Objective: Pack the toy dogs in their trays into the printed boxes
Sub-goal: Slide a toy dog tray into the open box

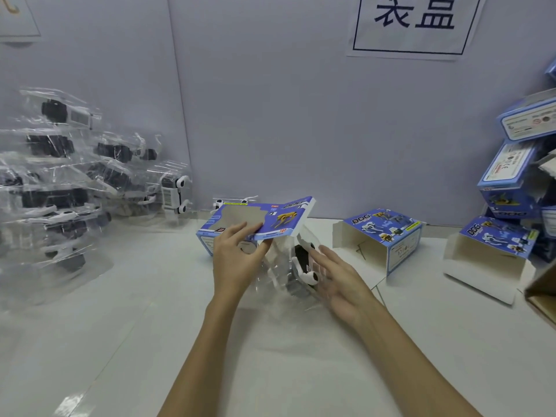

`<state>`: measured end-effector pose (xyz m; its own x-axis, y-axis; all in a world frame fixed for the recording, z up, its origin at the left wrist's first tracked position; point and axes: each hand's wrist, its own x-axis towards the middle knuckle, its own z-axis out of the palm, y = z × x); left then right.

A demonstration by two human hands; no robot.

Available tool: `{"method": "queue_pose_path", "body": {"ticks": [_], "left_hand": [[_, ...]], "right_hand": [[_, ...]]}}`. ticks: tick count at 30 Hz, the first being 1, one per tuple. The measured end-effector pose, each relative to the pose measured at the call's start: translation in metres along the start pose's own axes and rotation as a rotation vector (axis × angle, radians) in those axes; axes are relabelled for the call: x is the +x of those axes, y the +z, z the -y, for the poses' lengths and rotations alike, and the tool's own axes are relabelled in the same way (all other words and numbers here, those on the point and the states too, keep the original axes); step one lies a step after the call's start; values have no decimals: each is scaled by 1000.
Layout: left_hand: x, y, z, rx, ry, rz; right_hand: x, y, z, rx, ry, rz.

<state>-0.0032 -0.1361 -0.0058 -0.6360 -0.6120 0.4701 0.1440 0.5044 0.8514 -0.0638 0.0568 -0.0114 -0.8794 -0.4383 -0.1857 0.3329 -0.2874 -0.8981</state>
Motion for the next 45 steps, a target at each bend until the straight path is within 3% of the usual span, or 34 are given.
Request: {"method": "queue_pose_path", "body": {"ticks": [3, 8, 12, 19, 25, 31, 38, 45], "left_hand": [[-1, -1, -4, 34, 4, 30], [-1, -8, -8, 64, 15, 3], [-4, -11, -13, 114, -28, 4], [2, -12, -11, 126, 118, 153], [1, -18, -8, 129, 146, 382], [0, -22, -7, 262, 176, 495], [-3, -17, -11, 300, 205, 475], [-5, -14, -14, 348, 185, 567]], "right_hand": [[0, 2, -1, -101, 44, 114], [-6, -4, 10, -379, 24, -18], [-14, -24, 27, -640, -16, 184], [-19, -27, 40, -861, -52, 374], [-8, -37, 39, -902, -110, 206], [-6, -36, 36, -947, -149, 111], [-9, -33, 37, -1016, -264, 78], [-12, -35, 40, -1001, -219, -8]]}}
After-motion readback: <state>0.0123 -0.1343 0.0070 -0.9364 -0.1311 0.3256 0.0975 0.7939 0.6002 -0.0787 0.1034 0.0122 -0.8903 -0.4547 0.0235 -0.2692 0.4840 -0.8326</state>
